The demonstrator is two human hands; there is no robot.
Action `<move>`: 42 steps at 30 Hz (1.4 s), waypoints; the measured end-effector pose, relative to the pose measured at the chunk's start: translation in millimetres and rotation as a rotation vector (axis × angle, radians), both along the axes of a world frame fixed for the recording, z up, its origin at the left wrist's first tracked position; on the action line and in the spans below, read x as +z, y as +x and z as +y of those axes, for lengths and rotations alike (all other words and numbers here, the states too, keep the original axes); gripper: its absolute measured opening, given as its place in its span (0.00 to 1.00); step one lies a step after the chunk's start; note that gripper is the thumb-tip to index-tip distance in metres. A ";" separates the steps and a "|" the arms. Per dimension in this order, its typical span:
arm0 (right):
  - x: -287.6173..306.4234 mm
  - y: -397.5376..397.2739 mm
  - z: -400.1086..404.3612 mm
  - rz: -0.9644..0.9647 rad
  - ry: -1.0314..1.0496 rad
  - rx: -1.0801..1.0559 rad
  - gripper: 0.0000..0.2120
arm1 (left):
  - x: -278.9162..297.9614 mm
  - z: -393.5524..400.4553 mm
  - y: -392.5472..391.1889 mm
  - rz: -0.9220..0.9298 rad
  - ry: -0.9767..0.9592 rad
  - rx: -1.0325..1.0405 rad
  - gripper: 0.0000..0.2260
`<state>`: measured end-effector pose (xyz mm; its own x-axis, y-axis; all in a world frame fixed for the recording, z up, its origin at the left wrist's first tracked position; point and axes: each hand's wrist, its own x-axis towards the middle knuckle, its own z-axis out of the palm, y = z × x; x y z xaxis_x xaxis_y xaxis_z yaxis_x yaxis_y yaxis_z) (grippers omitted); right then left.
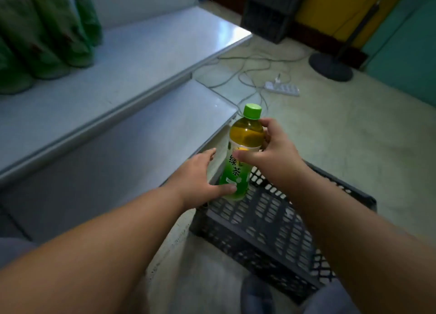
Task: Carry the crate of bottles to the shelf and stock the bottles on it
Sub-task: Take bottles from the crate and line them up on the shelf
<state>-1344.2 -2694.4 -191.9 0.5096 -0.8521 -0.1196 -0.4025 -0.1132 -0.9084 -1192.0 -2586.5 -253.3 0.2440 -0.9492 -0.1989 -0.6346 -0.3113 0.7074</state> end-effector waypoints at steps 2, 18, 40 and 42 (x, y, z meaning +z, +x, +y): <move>28.4 26.8 19.0 -0.041 -0.066 0.074 0.37 | 25.0 19.8 23.0 -0.007 -0.041 0.056 0.49; 101.2 252.1 3.2 -0.227 -0.319 0.314 0.35 | 73.5 19.7 203.2 -0.349 -0.078 0.484 0.53; 38.2 342.6 -77.1 0.056 -0.464 0.371 0.23 | 44.0 -33.3 222.5 -0.588 0.254 0.428 0.41; 37.5 355.8 -82.3 0.056 -0.492 0.375 0.23 | 45.6 -33.7 222.5 -0.605 0.288 0.417 0.41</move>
